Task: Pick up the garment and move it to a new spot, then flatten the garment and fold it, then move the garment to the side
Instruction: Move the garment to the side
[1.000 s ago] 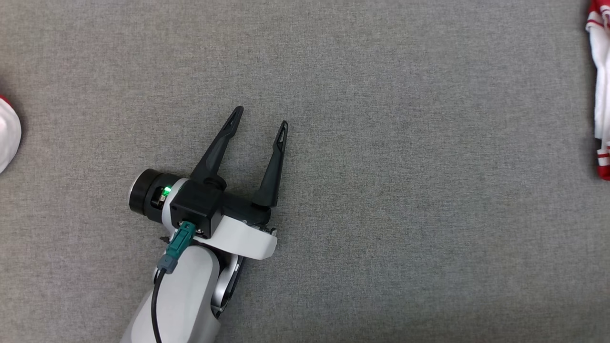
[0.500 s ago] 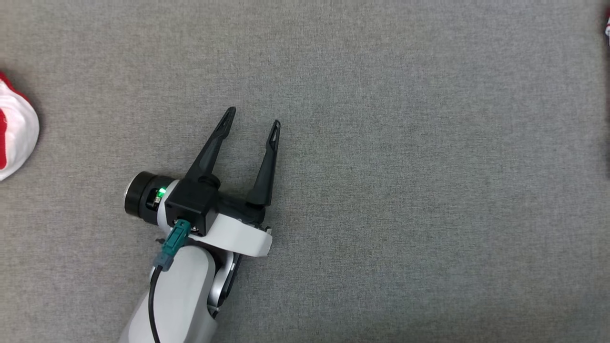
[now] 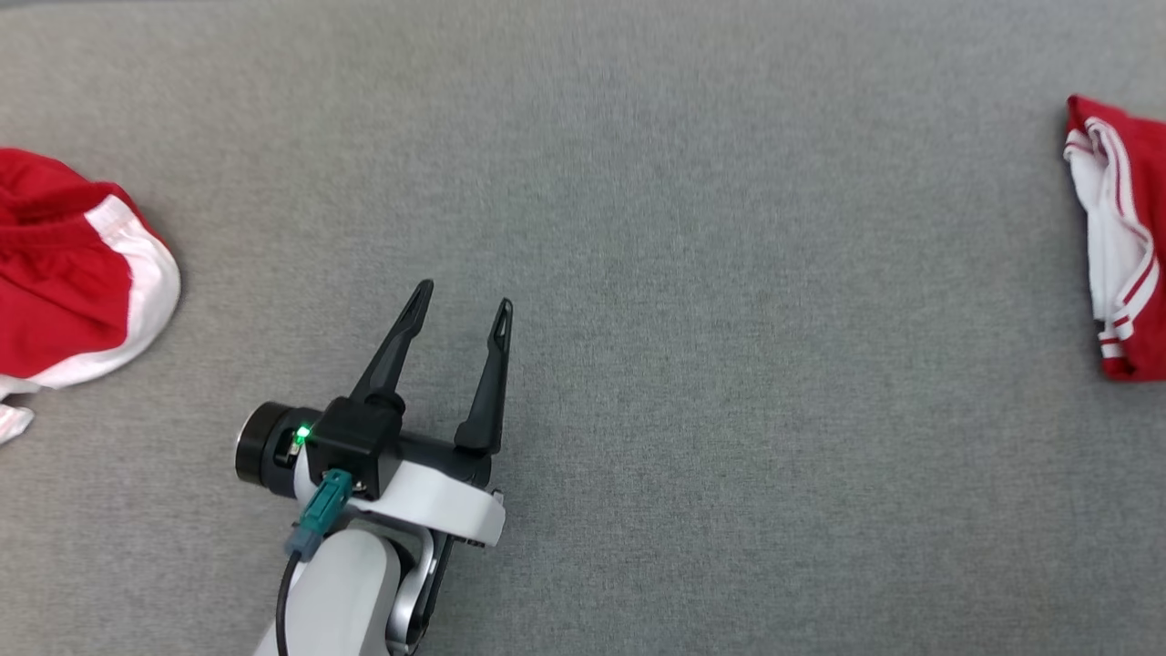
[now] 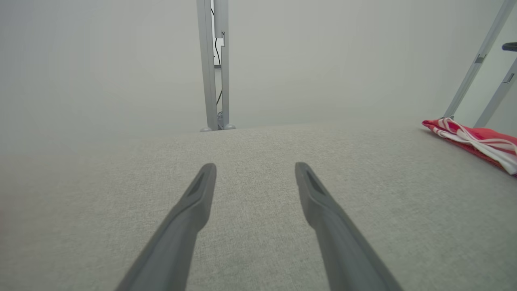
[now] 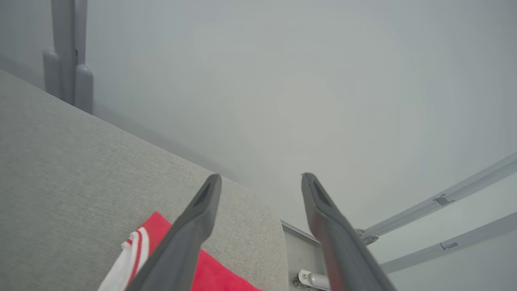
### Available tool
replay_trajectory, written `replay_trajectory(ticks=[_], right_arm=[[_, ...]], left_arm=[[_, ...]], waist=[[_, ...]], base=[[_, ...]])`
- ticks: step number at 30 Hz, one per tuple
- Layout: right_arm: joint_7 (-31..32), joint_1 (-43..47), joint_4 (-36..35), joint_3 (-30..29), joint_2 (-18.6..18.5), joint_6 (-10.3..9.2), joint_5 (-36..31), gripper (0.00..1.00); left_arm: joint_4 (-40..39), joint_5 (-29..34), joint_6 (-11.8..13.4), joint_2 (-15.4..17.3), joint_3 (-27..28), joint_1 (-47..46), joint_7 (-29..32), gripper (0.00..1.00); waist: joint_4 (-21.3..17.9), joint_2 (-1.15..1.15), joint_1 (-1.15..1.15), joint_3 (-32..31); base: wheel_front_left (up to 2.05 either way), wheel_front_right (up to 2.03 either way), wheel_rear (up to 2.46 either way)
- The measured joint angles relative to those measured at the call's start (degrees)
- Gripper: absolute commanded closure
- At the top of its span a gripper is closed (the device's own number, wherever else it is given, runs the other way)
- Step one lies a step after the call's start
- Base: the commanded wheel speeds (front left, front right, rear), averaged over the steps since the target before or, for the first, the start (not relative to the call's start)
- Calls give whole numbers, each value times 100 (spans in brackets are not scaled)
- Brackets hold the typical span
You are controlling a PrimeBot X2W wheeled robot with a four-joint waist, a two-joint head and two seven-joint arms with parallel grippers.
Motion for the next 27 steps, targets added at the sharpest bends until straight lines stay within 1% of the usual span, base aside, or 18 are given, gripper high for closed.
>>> replay_trajectory(ticks=[4, 7, 9, 10, 12, 14, 16, 17, 20, 23, 24, 27], right_arm=[[-2, 777, -1456, -1053, 202, -1, 170, 0], [0, 1712, -2418, -1856, 461, -1, -16, 0], [-1, 2308, -2964, -2415, 775, -1, -133, 0], [0, 2613, -3229, -2781, 1039, -1, -175, 0], [-1, 3218, -3742, -3175, 1525, -2, -259, 0], [0, 3801, -4129, -3446, 1949, -1, -485, 0], [0, 4268, -4431, -3566, 2296, 2, -668, 0], [-1, 4447, -4531, -3682, 2488, -1, -698, 0], [-1, 4935, -4634, -3885, 2914, -1, -811, 0], [-1, 5288, -4700, -3975, 3268, -2, -854, 0], [-1, 5379, -4740, -3956, 3331, -3, -900, 0], [-1, 5660, -4801, -4012, 3552, -2, -990, 0]], left_arm=[[-29, -4, 0, -3, 110, 233, -1, 0], [-70, -7, -5, 0, 250, 415, -1, 0], [-115, -1, -7, -1, 363, 541, 0, 0], [-142, 0, -7, -2, 428, 611, -2, 0], [-179, -1, -7, 0, 558, 743, 0, 0], [-226, -26, -7, 3, 693, 866, -1, 0], [-263, -56, -11, -1, 792, 968, -1, 0], [-270, -56, -21, 2, 835, 1012, -1, 0], [-287, -31, -57, 1, 969, 1143, -1, 0], [-324, -4, -56, 1, 1088, 1293, -1, 0], [-332, -9, -56, -1, 1122, 1341, -1, 0], [-300, -275, -27, -3, 1259, 1472, -1, 0]], waist=[[49, 0, 0, -448], [86, 0, 0, -792], [107, 0, 0, -1011], [115, 0, 0, -1120], [129, 0, 0, -1321], [140, 0, 0, -1506], [148, 0, 0, -1666], [150, 0, 0, -1733], [150, 0, 0, -1896], [134, 0, 0, -2010], [127, 0, 0, -2033], [116, 0, 0, -2082]], base=[[0, 0, 0], [0, 0, 0], [0, 0, 0], [0, 0, 0], [0, 0, 0], [0, 0, 0], [0, 0, 0], [0, 0, 0], [0, 0, 0], [0, 0, 0], [0, 0, 0], [0, 0, 0]])
